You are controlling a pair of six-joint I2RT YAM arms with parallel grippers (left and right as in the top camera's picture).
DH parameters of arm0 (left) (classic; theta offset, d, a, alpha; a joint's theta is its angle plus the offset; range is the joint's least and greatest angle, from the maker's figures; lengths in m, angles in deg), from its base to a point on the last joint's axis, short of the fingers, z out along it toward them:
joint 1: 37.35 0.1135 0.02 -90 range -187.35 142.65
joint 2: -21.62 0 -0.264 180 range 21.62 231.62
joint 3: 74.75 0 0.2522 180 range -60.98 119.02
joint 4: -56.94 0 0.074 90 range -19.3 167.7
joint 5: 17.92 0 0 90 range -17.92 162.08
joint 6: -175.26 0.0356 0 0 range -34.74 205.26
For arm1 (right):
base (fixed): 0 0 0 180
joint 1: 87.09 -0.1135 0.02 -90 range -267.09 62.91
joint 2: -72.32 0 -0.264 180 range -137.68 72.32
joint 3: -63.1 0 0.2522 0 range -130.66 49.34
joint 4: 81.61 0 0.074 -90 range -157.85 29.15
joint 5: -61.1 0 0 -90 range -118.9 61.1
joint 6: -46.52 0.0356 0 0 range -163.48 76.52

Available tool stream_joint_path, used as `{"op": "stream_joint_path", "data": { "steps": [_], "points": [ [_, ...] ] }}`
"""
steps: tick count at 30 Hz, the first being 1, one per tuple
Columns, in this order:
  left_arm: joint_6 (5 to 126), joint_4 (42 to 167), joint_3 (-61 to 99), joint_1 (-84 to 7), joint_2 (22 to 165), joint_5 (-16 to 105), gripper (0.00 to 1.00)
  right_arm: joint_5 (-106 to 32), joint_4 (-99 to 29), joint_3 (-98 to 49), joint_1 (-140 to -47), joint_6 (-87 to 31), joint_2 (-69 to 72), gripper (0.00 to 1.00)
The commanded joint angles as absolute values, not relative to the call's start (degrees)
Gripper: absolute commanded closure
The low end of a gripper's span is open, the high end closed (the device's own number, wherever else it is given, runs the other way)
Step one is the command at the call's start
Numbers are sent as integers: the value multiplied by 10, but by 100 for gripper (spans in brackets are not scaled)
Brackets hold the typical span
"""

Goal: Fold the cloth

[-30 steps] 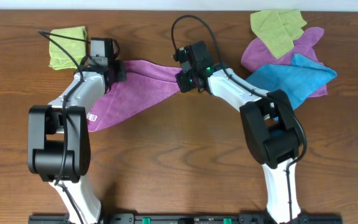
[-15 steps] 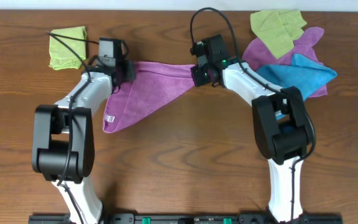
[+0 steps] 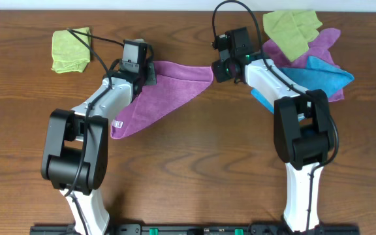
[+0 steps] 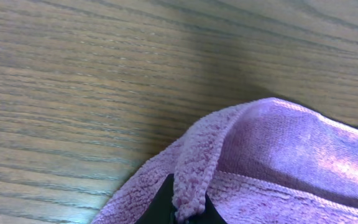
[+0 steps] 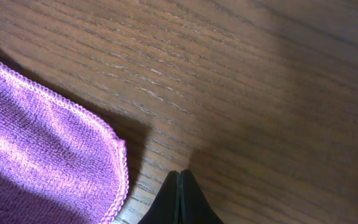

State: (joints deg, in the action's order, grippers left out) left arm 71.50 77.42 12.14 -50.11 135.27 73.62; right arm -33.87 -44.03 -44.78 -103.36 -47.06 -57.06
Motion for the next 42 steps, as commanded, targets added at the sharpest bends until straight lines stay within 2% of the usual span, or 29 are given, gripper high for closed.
{"op": "stream_joint_path", "data": {
  "steps": [1,6,12,32,37,42],
  "points": [
    [709,771,130,-497,1355,757,94,-339,-435,-468,-1033,-478,-579,99],
    [709,768,130,-497,1355,797,94,-415,-421,-489,-1039,-478,-579,99],
    [709,768,130,-491,1357,813,94,-429,-399,-489,-1060,-479,-579,99],
    [709,752,130,-486,1381,813,94,-407,-390,-489,-1082,-498,-623,99],
    [708,761,130,-486,1381,813,94,-348,-379,-489,-1080,-501,-625,99],
    [657,777,130,-487,1381,811,94,-346,-363,-489,-1066,-520,-625,99]
  ]
}}
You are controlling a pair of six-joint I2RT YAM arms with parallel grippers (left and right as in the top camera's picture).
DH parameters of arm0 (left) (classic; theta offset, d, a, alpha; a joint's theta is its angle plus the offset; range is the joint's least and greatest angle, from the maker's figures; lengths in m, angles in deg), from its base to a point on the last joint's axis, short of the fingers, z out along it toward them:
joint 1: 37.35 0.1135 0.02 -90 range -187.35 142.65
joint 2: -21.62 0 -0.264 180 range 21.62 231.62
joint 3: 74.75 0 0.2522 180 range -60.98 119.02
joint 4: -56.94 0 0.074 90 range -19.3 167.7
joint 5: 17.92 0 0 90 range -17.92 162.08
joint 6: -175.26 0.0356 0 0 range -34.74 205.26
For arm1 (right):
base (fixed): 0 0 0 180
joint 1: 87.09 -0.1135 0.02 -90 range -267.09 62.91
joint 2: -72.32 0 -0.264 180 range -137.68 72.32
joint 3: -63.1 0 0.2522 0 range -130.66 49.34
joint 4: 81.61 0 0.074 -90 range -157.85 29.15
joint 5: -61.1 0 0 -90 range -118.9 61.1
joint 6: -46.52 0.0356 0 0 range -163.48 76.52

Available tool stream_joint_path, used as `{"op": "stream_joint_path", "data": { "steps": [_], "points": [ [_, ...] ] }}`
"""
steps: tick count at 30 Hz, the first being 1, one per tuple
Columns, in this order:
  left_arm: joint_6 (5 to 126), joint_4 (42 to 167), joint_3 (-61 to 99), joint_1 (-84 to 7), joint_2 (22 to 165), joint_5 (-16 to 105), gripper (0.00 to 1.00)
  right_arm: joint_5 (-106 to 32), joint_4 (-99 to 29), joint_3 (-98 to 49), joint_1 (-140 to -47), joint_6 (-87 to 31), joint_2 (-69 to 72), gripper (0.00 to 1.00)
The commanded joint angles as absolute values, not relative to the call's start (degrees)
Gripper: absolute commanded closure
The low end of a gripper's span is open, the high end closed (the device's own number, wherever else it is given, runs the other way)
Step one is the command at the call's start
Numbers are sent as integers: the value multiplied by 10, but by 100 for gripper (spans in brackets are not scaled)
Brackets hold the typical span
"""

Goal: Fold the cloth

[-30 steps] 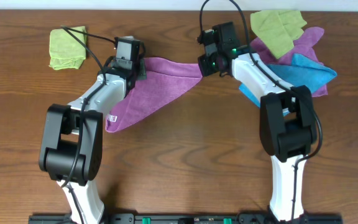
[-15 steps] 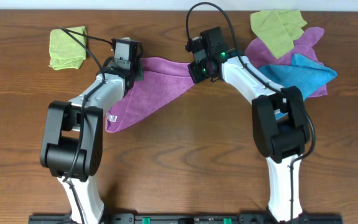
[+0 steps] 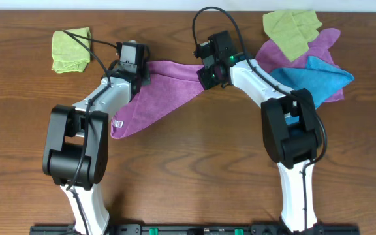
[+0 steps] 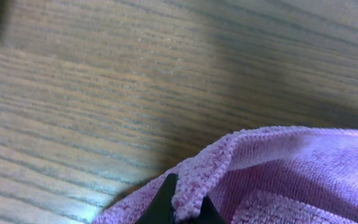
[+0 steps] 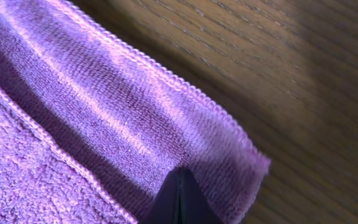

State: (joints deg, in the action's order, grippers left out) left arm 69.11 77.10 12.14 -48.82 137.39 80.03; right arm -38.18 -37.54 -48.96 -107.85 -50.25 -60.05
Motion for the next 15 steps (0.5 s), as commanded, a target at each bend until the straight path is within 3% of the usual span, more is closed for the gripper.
{"op": "stream_joint_path", "data": {
  "steps": [1,15],
  "points": [
    [644,782,130,-488,1381,811,94,-347,-361,-489,-1061,-524,-625,99],
    [634,763,130,-520,1381,818,94,-349,-352,-489,-1037,-534,-625,99]
  ]
}}
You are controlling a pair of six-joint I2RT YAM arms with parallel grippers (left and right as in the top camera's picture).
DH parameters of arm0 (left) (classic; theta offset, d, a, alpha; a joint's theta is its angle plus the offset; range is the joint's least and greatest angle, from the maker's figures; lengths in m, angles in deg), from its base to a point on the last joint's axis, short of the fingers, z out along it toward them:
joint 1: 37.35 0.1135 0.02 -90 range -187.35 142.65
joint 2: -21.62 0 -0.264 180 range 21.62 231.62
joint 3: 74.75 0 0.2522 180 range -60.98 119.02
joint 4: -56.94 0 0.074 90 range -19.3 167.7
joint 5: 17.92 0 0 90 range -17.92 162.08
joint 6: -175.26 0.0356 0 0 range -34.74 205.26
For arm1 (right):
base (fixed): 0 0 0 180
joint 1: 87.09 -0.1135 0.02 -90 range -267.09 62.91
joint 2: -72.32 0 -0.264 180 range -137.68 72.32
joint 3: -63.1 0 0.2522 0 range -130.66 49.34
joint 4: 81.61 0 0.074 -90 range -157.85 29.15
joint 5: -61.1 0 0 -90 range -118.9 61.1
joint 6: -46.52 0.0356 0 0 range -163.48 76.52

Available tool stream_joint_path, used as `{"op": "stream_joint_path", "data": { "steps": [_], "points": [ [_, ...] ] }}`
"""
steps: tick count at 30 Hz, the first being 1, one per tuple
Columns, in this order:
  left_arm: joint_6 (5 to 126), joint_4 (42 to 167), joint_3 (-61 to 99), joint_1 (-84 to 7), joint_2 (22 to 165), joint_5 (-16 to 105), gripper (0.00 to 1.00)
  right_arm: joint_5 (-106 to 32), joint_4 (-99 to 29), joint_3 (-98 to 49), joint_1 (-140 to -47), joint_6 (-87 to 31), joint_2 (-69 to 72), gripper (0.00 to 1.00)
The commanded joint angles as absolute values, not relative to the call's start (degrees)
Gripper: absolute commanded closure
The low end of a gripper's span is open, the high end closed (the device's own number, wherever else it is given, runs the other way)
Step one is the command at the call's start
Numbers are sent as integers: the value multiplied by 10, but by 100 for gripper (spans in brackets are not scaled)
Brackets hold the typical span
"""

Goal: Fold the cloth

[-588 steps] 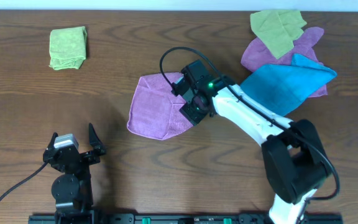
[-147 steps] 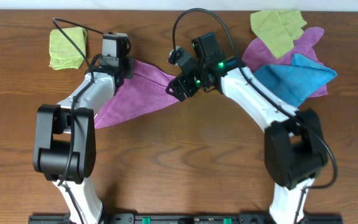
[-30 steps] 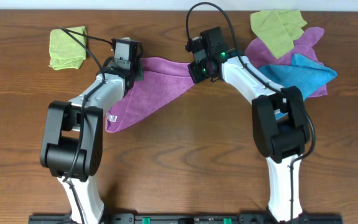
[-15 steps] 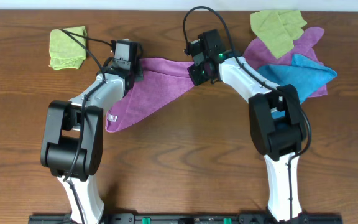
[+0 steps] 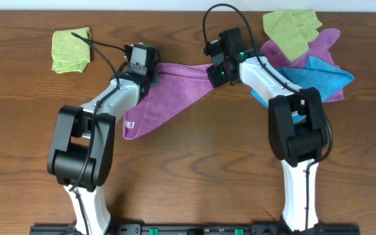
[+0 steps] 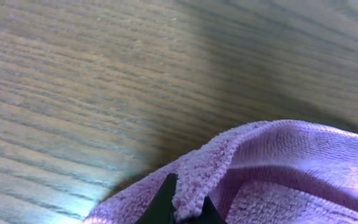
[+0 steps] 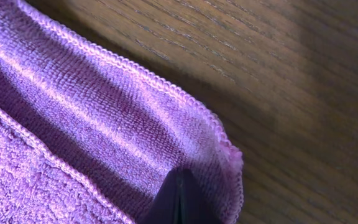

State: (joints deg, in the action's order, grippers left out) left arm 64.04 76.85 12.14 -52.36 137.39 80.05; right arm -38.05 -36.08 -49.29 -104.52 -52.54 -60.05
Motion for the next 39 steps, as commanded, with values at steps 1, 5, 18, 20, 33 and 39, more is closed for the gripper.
{"op": "stream_joint_path", "data": {
  "steps": [1,5,18,20,33,39],
  "points": [
    [634,758,130,-518,1381,820,94,-354,-352,-489,-1037,-534,-625,99],
    [634,732,130,-507,1381,852,83,-354,-350,-496,-1037,-527,-625,99],
    [648,692,130,-478,1381,860,4,-356,-336,-513,-1042,-512,-625,99],
    [672,684,130,-479,1381,860,5,-356,-327,-532,-1047,-511,-625,99],
    [707,691,130,-479,1353,820,95,-370,-215,-695,-1050,-491,-625,99],
    [707,669,130,-476,1364,775,94,-417,-145,-753,-1050,-491,-619,99]
  ]
}}
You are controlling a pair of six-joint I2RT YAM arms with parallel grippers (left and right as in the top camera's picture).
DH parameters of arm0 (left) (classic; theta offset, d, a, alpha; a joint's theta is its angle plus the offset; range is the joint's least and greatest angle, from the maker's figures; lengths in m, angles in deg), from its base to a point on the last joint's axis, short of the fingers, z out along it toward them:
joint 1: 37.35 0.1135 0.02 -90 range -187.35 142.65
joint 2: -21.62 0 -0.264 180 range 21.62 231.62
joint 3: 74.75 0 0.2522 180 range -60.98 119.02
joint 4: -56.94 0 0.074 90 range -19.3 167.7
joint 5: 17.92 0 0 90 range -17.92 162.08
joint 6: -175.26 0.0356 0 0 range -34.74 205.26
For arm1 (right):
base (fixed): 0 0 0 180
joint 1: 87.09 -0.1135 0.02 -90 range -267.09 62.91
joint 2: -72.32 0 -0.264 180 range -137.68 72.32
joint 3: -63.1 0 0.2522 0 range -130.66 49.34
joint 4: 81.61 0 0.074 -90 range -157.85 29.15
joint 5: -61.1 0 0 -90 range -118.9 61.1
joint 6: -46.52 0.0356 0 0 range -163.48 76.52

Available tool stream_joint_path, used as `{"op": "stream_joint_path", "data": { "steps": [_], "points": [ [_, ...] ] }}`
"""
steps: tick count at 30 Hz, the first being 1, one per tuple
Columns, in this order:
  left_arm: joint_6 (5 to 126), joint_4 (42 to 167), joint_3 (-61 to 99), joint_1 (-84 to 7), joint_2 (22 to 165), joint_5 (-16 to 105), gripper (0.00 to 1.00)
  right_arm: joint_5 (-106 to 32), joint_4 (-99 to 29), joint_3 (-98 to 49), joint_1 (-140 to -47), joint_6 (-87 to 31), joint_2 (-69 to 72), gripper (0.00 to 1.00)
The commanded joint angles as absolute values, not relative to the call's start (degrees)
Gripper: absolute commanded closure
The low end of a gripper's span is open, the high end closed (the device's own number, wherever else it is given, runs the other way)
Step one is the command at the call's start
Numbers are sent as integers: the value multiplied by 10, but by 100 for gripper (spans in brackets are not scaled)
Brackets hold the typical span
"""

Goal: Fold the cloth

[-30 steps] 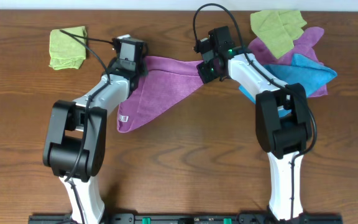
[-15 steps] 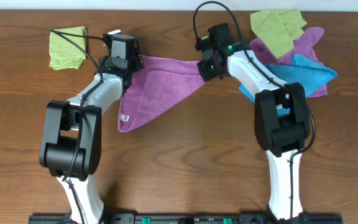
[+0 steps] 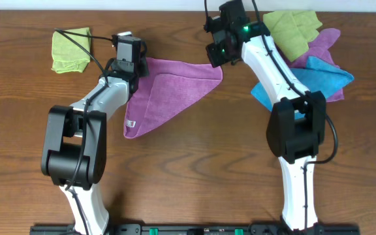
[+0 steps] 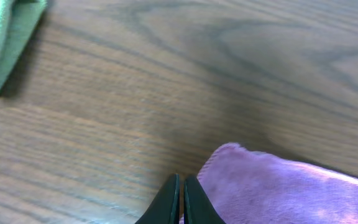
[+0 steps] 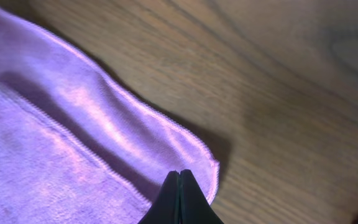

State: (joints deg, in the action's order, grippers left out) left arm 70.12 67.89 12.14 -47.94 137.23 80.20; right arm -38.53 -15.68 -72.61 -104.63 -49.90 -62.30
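A purple cloth [image 3: 168, 85] lies folded into a triangle on the wooden table [image 3: 194, 163], with its long edge along the top and its point toward the lower left. My left gripper [image 3: 134, 64] is at the cloth's upper left corner. In the left wrist view that gripper [image 4: 181, 180] is shut and empty, with the cloth corner [image 4: 278, 186] just right of its tips. My right gripper [image 3: 216, 57] hovers by the upper right corner. In the right wrist view it [image 5: 179, 176] is shut above the flat cloth [image 5: 61, 143], and nothing shows between its tips.
A folded green cloth [image 3: 70, 49] lies at the back left, close to the left arm, and shows as a green cloth edge in the left wrist view. A pile with a green cloth [image 3: 292, 26], a purple cloth [image 3: 322, 42] and a blue cloth [image 3: 322, 75] sits at the back right.
My left gripper let go of the cloth's edge and now sits shut beside the corner. My right gripper has moved up and back off the right corner. The cloth lies flatter and wider.
First my left gripper was pinching the cloth's left edge while my right one was shut over bare table beside the right corner. Then the right one sat on that corner, which later lay farther right. Now both grippers are off the spread triangle.
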Motion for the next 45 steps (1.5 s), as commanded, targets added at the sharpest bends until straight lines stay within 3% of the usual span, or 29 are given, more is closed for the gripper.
{"op": "stream_joint_path", "data": {
  "steps": [1,9,17,30,36,45],
  "points": [
    [711,659,130,-474,1371,764,94,-426,-136,-760,-1050,-491,-616,99],
    [720,585,130,-435,1423,666,94,-506,-96,-770,-1069,-528,-590,99],
    [720,571,130,-426,1456,586,94,-498,-106,-770,-1103,-535,-590,99],
    [720,517,130,-417,1454,611,94,-497,-102,-770,-1105,-535,-590,99],
    [719,541,130,-406,1441,646,94,-497,-102,-770,-1101,-538,-590,99],
    [763,714,130,-356,1338,645,94,-486,-128,-755,-1113,-538,-595,99]
  ]
}}
